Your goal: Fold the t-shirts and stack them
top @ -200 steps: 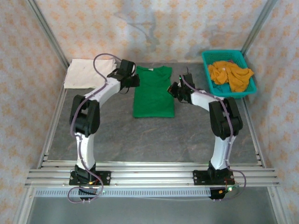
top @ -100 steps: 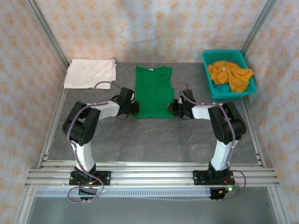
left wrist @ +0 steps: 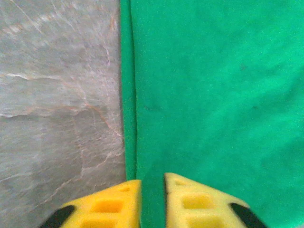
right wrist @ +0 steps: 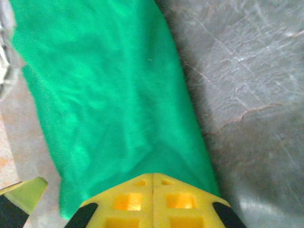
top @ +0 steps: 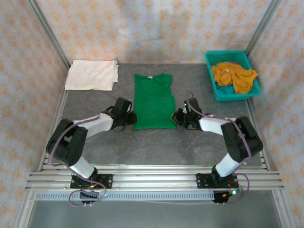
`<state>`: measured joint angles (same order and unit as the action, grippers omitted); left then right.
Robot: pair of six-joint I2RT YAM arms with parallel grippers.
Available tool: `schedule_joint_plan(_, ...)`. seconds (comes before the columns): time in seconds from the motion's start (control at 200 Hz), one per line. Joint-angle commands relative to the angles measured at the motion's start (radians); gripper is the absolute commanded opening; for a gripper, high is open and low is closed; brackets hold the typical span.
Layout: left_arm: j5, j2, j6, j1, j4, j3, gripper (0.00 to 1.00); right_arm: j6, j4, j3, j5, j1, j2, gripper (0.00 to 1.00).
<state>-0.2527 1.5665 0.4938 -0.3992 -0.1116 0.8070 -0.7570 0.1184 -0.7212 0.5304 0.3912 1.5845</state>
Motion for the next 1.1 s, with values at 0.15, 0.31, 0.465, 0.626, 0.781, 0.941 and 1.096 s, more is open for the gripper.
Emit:
schedule_joint_plan(0.15,-0.094,-0.055,0.083,0.034,-0.108,0.001,0.31,-0.018,-0.183,-0.023,-0.07,-0.001,-0.108,0.28)
schedule_joint_plan(0.31,-0.138,-0.019,0.102,0.018,-0.111,0.01,0.39,-0.022,-0.154,-0.022,-0.051,0.0,-0.051,0.33)
schedule_joint_plan(0.465,-0.123,-0.01,0.101,0.01,-0.12,0.017,0.42,-0.031,-0.119,-0.008,-0.051,0.0,-0.033,0.36)
schedule_joint_plan(0.626,-0.111,0.029,0.096,-0.001,-0.13,0.033,0.43,-0.021,-0.117,-0.009,-0.05,0.0,-0.033,0.36)
schedule_joint_plan(0.781,-0.109,0.055,0.096,-0.009,-0.117,0.034,0.43,-0.01,-0.122,-0.014,-0.055,0.0,-0.042,0.36)
schedule_joint_plan(0.941,-0.119,0.088,0.099,-0.015,-0.098,0.055,0.43,-0.006,-0.116,-0.014,-0.058,0.0,-0.036,0.37)
schedule_joint_plan(1.096,-0.119,0.092,0.104,-0.021,-0.08,0.06,0.39,-0.016,-0.102,0.007,-0.063,0.001,-0.043,0.39)
